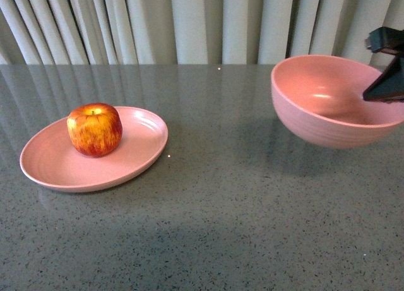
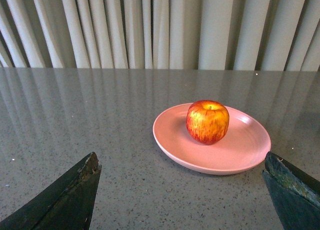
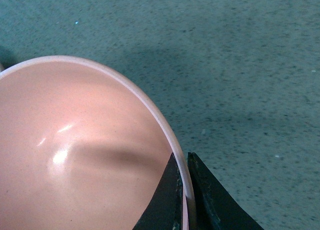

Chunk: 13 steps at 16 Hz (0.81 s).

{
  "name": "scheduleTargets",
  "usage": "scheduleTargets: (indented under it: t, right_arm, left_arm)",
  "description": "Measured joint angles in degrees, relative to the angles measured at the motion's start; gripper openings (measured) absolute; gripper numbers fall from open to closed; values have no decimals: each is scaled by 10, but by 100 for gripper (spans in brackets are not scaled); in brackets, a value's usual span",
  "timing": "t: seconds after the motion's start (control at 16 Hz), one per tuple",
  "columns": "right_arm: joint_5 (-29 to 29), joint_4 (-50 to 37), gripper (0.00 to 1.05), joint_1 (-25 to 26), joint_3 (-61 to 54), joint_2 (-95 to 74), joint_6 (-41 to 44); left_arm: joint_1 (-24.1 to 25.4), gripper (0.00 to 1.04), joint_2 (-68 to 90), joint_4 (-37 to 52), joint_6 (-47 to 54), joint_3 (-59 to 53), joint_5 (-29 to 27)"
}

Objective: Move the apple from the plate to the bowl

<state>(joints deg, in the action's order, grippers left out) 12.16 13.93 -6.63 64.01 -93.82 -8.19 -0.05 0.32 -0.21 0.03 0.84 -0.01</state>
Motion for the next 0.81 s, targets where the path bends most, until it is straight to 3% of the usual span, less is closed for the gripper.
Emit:
scheduleTargets:
  t: [0.44,0.81]
  right_arm:
    - [-41,-4,3,-115,34,-72,-35]
    - [-70,13,3,-148,106,-143,-67]
  left_arm:
    - [0,98,0,0,0,0,0]
    - [0,98,0,0,0,0,0]
